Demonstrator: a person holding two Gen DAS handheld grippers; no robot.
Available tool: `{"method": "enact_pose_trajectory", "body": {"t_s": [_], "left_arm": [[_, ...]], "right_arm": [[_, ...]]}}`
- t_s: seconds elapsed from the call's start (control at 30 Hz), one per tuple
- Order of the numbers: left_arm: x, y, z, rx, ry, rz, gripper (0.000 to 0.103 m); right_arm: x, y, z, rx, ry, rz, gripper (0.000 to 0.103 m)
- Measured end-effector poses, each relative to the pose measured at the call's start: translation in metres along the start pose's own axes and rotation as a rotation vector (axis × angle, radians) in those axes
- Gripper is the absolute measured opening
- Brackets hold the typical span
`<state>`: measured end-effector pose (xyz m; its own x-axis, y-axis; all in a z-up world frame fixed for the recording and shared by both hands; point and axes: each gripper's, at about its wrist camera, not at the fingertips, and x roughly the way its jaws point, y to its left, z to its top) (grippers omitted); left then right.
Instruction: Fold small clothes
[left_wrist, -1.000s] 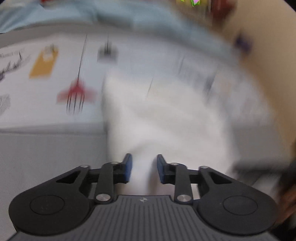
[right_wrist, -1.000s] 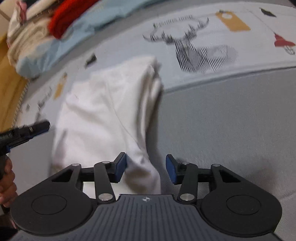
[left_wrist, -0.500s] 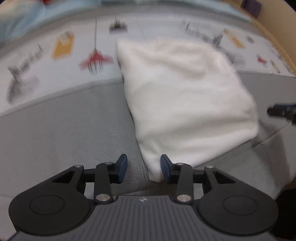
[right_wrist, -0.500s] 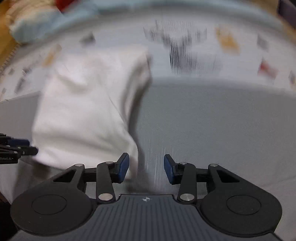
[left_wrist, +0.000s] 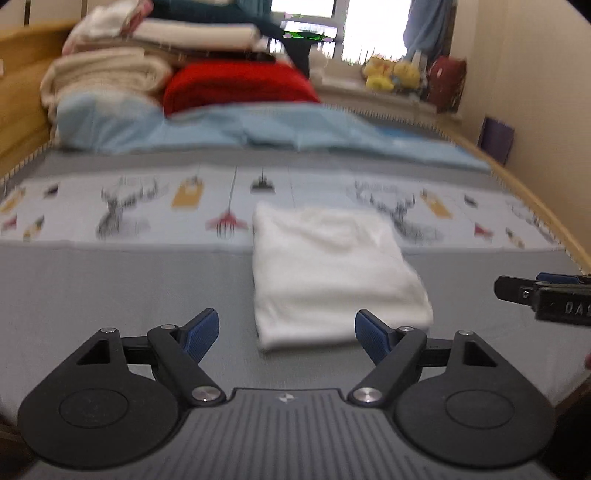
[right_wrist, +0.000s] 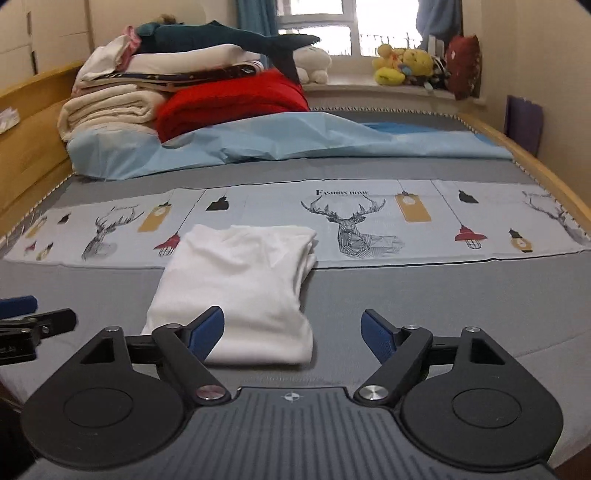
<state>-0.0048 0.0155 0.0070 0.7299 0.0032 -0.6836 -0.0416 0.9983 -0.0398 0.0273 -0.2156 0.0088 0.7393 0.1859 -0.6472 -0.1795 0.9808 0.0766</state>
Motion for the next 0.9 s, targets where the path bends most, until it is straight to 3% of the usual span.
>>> {"method": "enact_pose_trajectory", "body": {"t_s": [0.13,0.33,0.9], "left_arm": [[0.014,-0.005,-0.006,0.034,0.047,0.04,0.085],[0.033,0.003,-0.01,-0.031,0.108,0.037,0.085],[0.038,0.0,-0.013,-0.025,0.119,0.021,0.086]], "right_arm": [[0.003,0.009,-0.015,0.02,0.073,-0.005,0.083],[0.011,0.015,-0.018,0.032,0.102,0.002,0.083],[0.02,0.02,-0.02,0.002,0.128,0.019,0.083]]}}
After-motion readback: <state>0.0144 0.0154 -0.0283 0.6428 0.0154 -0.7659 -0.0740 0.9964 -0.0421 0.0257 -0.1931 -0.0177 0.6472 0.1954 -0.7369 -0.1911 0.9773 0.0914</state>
